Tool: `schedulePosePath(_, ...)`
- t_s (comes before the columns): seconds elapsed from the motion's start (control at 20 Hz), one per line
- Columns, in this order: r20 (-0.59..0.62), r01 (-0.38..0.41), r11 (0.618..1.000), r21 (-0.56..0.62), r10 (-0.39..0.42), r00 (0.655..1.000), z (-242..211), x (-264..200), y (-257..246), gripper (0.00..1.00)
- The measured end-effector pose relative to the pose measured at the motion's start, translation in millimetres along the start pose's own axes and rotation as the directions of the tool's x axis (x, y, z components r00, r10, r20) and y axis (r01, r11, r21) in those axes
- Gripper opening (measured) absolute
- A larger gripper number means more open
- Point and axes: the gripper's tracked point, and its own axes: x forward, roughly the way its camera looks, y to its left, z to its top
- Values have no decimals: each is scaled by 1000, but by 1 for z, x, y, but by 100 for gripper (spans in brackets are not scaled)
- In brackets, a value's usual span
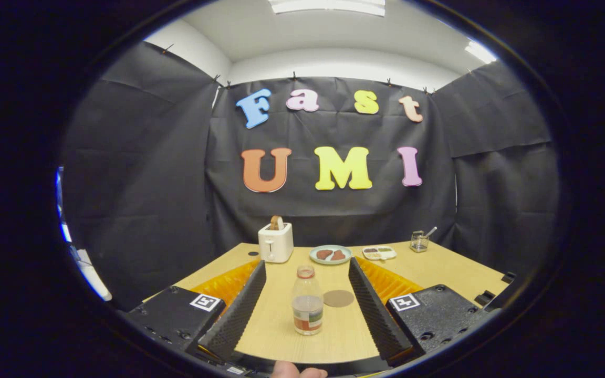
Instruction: Take the bottle from table, then pour the juice into the cup, finally place the bottle on the coaster
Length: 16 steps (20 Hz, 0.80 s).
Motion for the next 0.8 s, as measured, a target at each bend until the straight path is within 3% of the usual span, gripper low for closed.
schedulePosePath(0.45, -97, -31, 996, -85, 22, 995, -128, 38, -7, 100)
schedulePosePath(0.8, -151, -12, 995, -102, -4, 989, -166, 79, -10, 100)
